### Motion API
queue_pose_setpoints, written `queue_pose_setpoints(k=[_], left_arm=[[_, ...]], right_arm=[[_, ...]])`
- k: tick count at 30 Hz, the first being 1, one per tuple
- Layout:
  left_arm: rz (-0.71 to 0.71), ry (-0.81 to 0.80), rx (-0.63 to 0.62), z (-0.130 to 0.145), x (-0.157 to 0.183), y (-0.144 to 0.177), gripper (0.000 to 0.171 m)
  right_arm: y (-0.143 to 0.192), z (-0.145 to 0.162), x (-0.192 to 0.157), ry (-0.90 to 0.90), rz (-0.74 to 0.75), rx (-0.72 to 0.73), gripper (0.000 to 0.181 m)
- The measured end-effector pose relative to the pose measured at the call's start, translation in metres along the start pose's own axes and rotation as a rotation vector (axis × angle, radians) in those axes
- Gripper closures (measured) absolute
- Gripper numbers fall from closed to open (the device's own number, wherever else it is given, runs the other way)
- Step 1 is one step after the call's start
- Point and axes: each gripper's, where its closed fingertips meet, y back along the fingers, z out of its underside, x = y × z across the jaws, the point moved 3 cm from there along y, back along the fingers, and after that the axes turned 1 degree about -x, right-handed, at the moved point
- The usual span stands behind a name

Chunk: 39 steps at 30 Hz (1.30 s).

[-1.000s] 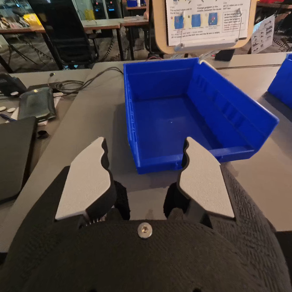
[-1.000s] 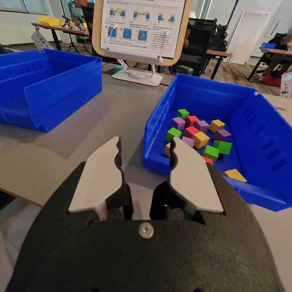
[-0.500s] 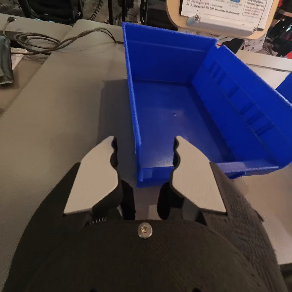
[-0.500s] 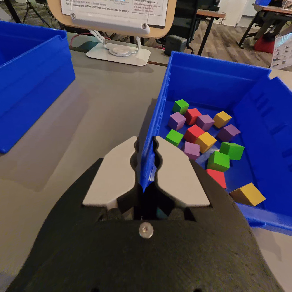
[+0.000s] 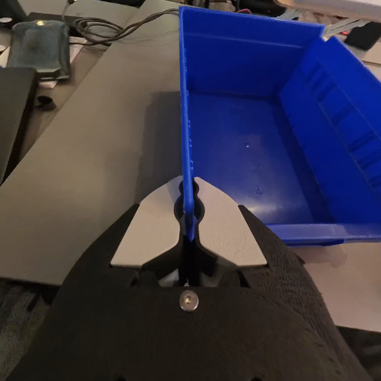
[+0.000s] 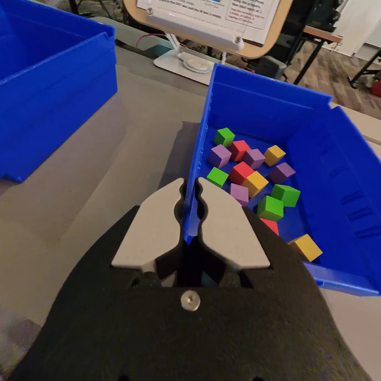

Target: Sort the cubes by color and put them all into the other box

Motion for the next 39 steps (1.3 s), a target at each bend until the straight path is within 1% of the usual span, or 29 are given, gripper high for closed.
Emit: queue_pose_setpoints(k=[4, 8, 15, 20, 22, 25, 30, 31, 32, 33, 34, 37, 38, 39], left_arm=[[-0.055, 0.051, 0.012, 0.014, -0.005, 0.024, 0.167], [-0.115, 0.087, 0.037, 0.025, -0.012, 0.046, 0.167], [-0.19, 0.139, 0.084, 0.045, -0.023, 0.078, 0.166], [-0.23, 0.175, 0.088, 0.055, -0.038, 0.097, 0.166], [-0.248, 0.177, 0.093, 0.056, -0.04, 0.102, 0.166], [-0.265, 0.165, 0.113, 0.058, -0.034, 0.104, 0.166], [-0.232, 0.152, 0.13, 0.06, -0.017, 0.1, 0.166], [-0.208, 0.158, 0.136, 0.06, -0.015, 0.1, 0.165], [-0.173, 0.169, 0.145, 0.06, -0.013, 0.101, 0.162], [-0.141, 0.177, 0.159, 0.058, -0.011, 0.103, 0.153], [-0.115, 0.181, 0.169, 0.056, -0.01, 0.105, 0.139], [-0.067, 0.172, 0.183, 0.051, -0.009, 0.116, 0.126], [-0.058, 0.163, 0.186, 0.049, -0.009, 0.121, 0.12], [-0.056, 0.156, 0.185, 0.049, -0.011, 0.127, 0.119]], right_arm=[[-0.005, -0.006, -0.017, 0.036, -0.079, 0.01, 0.175], [-0.013, -0.014, -0.043, 0.092, -0.161, 0.019, 0.173], [-0.026, -0.029, -0.086, 0.15, -0.293, 0.035, 0.173], [-0.033, -0.038, -0.12, 0.182, -0.387, 0.048, 0.173], [-0.035, -0.042, -0.132, 0.202, -0.42, 0.054, 0.173], [-0.039, -0.046, -0.145, 0.202, -0.471, 0.058, 0.173], [-0.047, -0.049, -0.146, 0.216, -0.523, 0.051, 0.173], [-0.046, -0.049, -0.143, 0.202, -0.536, 0.049, 0.166], [-0.043, -0.05, -0.14, 0.188, -0.536, 0.055, 0.156], [-0.039, -0.052, -0.136, 0.177, -0.527, 0.067, 0.149], [-0.033, -0.054, -0.131, 0.167, -0.515, 0.084, 0.144], [0.005, -0.061, -0.127, 0.11, -0.513, 0.175, 0.137], [0.022, -0.062, -0.133, 0.091, -0.534, 0.205, 0.137], [0.037, -0.059, -0.144, 0.091, -0.565, 0.214, 0.137]])
